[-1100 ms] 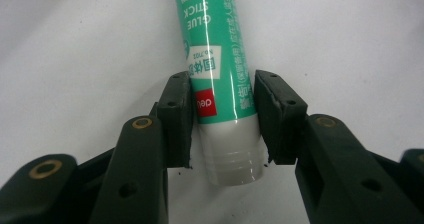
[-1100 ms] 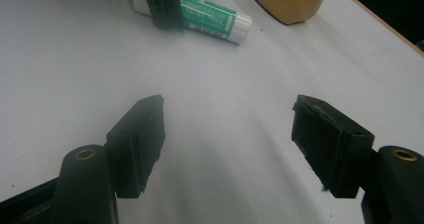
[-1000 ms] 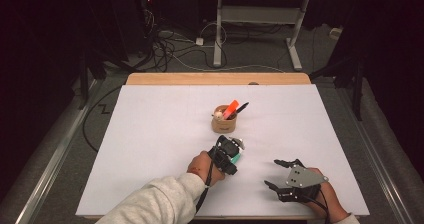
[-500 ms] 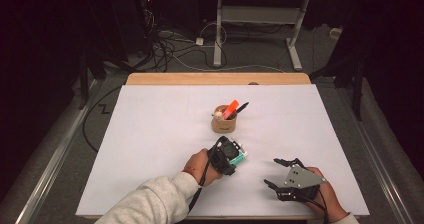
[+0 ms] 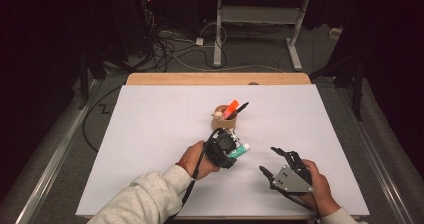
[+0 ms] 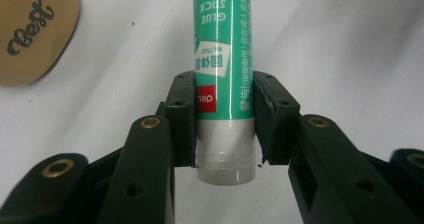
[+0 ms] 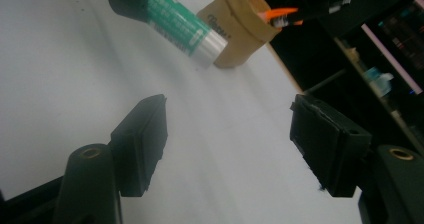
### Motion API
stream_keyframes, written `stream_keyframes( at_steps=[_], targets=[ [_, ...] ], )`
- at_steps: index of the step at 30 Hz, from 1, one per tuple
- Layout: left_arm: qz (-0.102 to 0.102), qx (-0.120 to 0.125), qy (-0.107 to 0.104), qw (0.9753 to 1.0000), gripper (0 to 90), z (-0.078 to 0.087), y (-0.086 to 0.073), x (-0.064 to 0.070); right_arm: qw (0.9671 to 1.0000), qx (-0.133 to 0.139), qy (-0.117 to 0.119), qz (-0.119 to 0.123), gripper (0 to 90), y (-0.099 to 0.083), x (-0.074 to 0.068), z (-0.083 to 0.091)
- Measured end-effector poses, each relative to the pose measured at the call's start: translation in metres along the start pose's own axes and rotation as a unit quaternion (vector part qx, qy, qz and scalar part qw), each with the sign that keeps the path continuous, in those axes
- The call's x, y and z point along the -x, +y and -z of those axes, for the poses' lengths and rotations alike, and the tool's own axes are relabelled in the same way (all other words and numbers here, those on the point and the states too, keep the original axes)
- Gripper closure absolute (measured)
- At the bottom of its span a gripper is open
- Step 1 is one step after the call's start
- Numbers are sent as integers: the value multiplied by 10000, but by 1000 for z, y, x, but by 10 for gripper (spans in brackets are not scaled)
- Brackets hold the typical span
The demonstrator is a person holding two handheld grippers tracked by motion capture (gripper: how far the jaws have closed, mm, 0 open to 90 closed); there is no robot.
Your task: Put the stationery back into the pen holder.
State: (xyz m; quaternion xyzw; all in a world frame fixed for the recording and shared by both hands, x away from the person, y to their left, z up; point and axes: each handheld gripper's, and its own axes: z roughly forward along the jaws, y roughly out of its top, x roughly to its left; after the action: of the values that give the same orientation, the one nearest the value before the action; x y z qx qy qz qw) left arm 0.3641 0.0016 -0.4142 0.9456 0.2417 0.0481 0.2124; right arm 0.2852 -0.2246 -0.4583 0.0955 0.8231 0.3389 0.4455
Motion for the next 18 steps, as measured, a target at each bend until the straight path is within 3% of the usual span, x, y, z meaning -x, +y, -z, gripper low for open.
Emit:
stream_keyframes(
  at_steps=[3, 5, 6, 13, 18],
  targets=[
    [-44, -55, -15, 10000, 631, 2, 4, 2, 9992, -81, -113, 378, 345, 7, -8, -7],
    [-98, -113, -26, 9999, 630, 2, 6, 3, 9990, -207, -189, 362, 352, 10, -17, -12],
    [-98, -129, -18, 9999, 630, 2, 7, 4, 9975, -135, -219, 662, 362, 12, -17, -15],
    [-170, -253, -65, 9995, 630, -1, 15, 9, 9931, -175, -334, 1106, 407, 23, -28, -28],
    [-243, -347, -107, 9990, 630, -3, 19, 13, 9879, -204, -432, 1479, 444, 28, -31, -34]
  ],
)
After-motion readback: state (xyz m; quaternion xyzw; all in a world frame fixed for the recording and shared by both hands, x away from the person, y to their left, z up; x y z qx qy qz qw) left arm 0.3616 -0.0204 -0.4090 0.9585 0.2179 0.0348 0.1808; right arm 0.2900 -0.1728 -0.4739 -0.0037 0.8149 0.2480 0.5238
